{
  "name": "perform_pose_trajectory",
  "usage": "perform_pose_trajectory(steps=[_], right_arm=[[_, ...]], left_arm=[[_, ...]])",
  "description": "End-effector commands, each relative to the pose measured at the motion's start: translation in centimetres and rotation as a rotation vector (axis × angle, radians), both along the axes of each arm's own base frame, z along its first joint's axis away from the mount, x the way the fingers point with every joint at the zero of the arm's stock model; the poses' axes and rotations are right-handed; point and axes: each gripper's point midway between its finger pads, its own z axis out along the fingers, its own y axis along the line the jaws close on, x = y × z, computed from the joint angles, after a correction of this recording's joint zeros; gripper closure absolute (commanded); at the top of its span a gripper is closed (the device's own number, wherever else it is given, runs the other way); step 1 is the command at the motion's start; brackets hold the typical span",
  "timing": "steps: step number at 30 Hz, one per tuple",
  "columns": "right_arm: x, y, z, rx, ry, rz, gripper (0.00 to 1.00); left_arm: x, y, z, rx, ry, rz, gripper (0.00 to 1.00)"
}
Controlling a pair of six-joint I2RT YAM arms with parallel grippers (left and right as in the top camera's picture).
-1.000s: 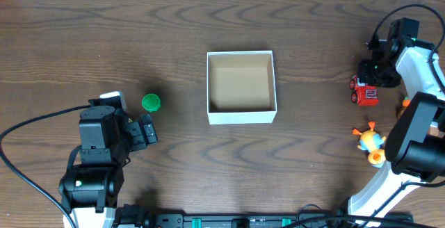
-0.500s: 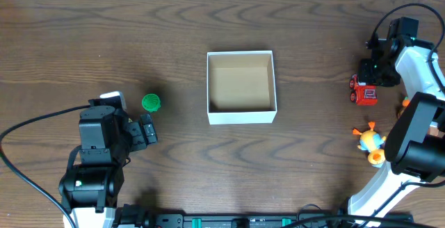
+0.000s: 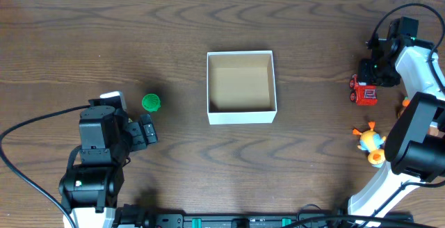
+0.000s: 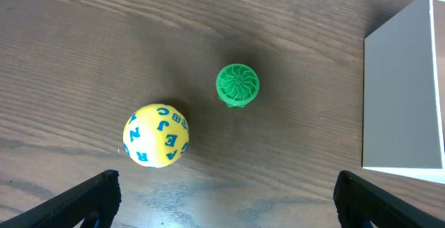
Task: Pack container
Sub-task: 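Carry the truck with right gripper into the white box and release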
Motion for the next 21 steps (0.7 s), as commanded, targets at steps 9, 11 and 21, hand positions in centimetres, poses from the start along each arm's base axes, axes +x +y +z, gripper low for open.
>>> perform_pose_trajectory(steps=[9,11,21], right_arm=[[1.6,5.7,10.8,-0.013,-0.246,0.056,0.99],[1.5,8.3,13.8,-0.003,-0.322,0.081,0.99],[-1.6,26.3,24.0,0.197,-0.621,0.273,0.99]], left_arm=[[0.2,0.1,0.8,-0.003,-0.018,0.008,0.02],[0.2,0.1,0.8,-0.003,-0.018,0.008,0.02],[0.2,0.1,0.8,-0.003,-0.017,0.008,0.02]])
